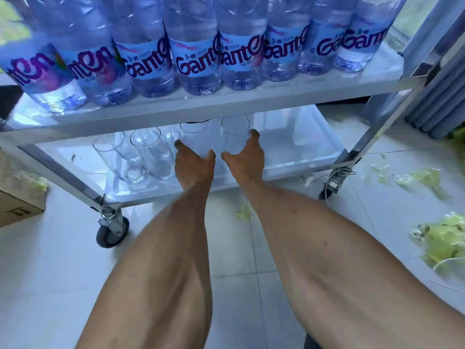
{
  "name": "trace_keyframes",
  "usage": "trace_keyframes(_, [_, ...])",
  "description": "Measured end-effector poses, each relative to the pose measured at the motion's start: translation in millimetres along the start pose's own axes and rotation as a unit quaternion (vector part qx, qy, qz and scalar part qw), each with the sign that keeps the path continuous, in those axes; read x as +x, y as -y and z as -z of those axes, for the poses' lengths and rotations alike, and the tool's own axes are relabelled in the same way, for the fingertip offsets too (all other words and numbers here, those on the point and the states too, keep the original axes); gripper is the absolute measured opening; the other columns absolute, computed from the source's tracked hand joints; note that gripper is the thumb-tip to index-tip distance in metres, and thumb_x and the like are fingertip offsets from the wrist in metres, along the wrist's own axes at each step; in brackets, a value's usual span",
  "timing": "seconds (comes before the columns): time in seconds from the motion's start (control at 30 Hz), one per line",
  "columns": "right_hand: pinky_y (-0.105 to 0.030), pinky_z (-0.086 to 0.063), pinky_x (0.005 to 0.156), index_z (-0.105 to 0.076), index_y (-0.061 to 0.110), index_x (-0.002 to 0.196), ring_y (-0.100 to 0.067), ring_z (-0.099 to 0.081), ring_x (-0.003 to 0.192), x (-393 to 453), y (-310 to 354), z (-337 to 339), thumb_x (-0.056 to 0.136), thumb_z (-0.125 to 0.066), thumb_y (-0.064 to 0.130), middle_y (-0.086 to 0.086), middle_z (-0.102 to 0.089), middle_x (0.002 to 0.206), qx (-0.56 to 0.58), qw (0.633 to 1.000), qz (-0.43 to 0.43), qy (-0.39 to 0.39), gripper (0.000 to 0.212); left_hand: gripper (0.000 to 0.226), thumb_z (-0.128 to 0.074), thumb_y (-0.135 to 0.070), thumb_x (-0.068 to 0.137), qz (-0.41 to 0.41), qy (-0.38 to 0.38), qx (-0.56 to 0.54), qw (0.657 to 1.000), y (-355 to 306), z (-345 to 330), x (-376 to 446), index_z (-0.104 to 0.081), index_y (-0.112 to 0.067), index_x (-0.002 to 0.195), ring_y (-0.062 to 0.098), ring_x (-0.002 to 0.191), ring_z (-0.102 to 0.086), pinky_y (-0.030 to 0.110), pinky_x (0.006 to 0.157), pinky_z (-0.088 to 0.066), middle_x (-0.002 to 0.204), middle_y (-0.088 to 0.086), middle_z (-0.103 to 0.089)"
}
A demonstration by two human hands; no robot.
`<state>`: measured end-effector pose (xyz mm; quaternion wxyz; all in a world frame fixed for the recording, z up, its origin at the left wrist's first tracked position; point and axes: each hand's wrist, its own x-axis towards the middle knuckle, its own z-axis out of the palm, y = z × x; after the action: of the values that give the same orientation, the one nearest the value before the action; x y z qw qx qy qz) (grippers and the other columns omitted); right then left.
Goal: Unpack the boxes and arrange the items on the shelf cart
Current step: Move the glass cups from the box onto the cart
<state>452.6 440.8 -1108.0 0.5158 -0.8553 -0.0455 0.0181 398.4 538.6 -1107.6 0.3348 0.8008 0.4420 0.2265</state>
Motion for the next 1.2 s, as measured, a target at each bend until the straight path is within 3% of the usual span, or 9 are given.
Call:
trace_keyframes(0.3, [-0.036, -0.044, 0.1, -0.033, 0.022, 0.143, -0.024, -0.052, 0.123, 1.5, -12.5, 6.0, 0.069, -0.08, 0.042, -0.002, -0.053, 0.135, -0.002, 0.999, 0.017, 0.035, 0.089, 0.076, -0.062, -0.032, 0.094, 0.019, -0.008, 0.005, 1.0, -3.8, -14.6, 11.9, -0.021, -0.003, 0.151, 0.038, 0.127, -0.049, 0.04, 0.102, -0.038, 0.136, 0.024, -0.049])
trace_keyframes(0.5, [-0.038, -0.047, 0.1, -0.032, 0.024, 0.144, -0.024, -0.053, 0.122, 1.3, -12.3, 3.5, 0.068, -0.079, 0.034, -0.002, -0.052, 0.135, -0.017, 0.998, 0.024, 0.048, 0.09, 0.077, -0.061, -0.02, 0.094, 0.021, 0.006, 0.022, 1.0, -3.7, -9.6, 5.3, -0.015, 0.001, 0.152, 0.035, 0.13, -0.045, 0.035, 0.104, -0.035, 0.143, 0.022, -0.043])
trace_keyframes(0.57, [-0.036, -0.048, 0.097, -0.034, 0.023, 0.142, -0.025, -0.056, 0.119, -2.7, -8.7, 2.6, 0.066, -0.077, 0.031, -0.002, -0.055, 0.131, -0.032, 0.999, 0.019, 0.039, 0.088, 0.055, -0.058, -0.011, 0.092, 0.008, 0.001, 0.052, 0.999, 5.3, -0.1, -7.1, -0.036, 0.0, 0.141, 0.036, 0.121, -0.052, 0.036, 0.095, -0.041, 0.134, 0.021, -0.05])
trace_keyframes(0.63, [-0.035, -0.047, 0.093, -0.036, 0.021, 0.139, -0.026, -0.057, 0.115, -9.4, -1.9, -0.3, 0.065, -0.075, 0.032, -0.003, -0.057, 0.127, -0.058, 0.997, 0.026, 0.038, 0.085, 0.022, -0.052, -0.005, 0.087, 0.01, 0.001, 0.072, 0.997, 13.5, 12.2, -17.0, -0.056, -0.004, 0.108, 0.038, 0.102, -0.06, 0.038, 0.077, -0.043, 0.111, 0.019, -0.06])
trace_keyframes(0.67, [-0.035, -0.047, 0.092, -0.037, 0.021, 0.138, -0.026, -0.057, 0.114, -13.6, 1.5, -3.3, 0.064, -0.075, 0.032, -0.003, -0.058, 0.125, -0.064, 0.996, 0.034, 0.046, 0.083, 0.011, -0.05, -0.006, 0.085, 0.023, -0.001, 0.075, 0.997, 18.3, 18.3, -19.8, -0.057, -0.005, 0.093, 0.039, 0.093, -0.061, 0.037, 0.071, -0.041, 0.1, 0.018, -0.063])
trace_keyframes(0.73, [-0.035, -0.048, 0.092, -0.039, 0.022, 0.136, -0.026, -0.057, 0.112, -23.3, 6.0, -12.0, 0.064, -0.076, 0.034, -0.002, -0.059, 0.122, -0.059, 0.994, 0.051, 0.07, 0.081, 0.006, -0.05, -0.01, 0.084, 0.067, -0.027, 0.062, 0.995, 28.2, 30.8, -22.1, -0.055, -0.007, 0.084, 0.039, 0.086, -0.062, 0.036, 0.068, -0.042, 0.089, 0.017, -0.065])
trace_keyframes(0.87, [-0.028, -0.042, 0.089, -0.038, 0.022, 0.135, -0.024, -0.055, 0.113, -34.3, 10.7, -29.2, 0.067, -0.076, 0.029, -0.001, -0.055, 0.125, -0.022, 0.993, 0.06, 0.096, 0.079, 0.027, -0.054, -0.013, 0.086, 0.157, -0.106, 0.037, 0.981, 42.8, 48.4, -17.9, -0.051, -0.006, 0.112, 0.039, 0.1, -0.062, 0.04, 0.079, -0.046, 0.11, 0.016, -0.061])
trace_keyframes(0.97, [-0.024, -0.038, 0.086, -0.036, 0.025, 0.136, -0.023, -0.054, 0.114, -37.9, 11.0, -38.6, 0.066, -0.074, 0.028, -0.003, -0.054, 0.125, 0.005, 0.993, 0.054, 0.108, 0.08, 0.042, -0.058, -0.019, 0.087, 0.17, -0.122, 0.034, 0.977, 55.8, 54.2, -10.9, -0.043, -0.004, 0.124, 0.039, 0.106, -0.06, 0.04, 0.081, -0.045, 0.12, 0.017, -0.055])
trace_keyframes(1.2, [-0.034, -0.046, 0.095, -0.031, 0.027, 0.14, -0.028, -0.057, 0.113, -42.4, 10.5, -53.8, 0.068, -0.075, 0.03, -0.008, -0.058, 0.123, 0.003, 0.988, 0.08, 0.131, 0.085, 0.036, -0.059, -0.021, 0.086, 0.106, -0.107, 0.0, 0.989, 72.4, 48.5, 2.7, -0.05, -0.006, 0.117, 0.035, 0.098, -0.061, 0.029, 0.075, -0.035, 0.108, 0.016, -0.063])
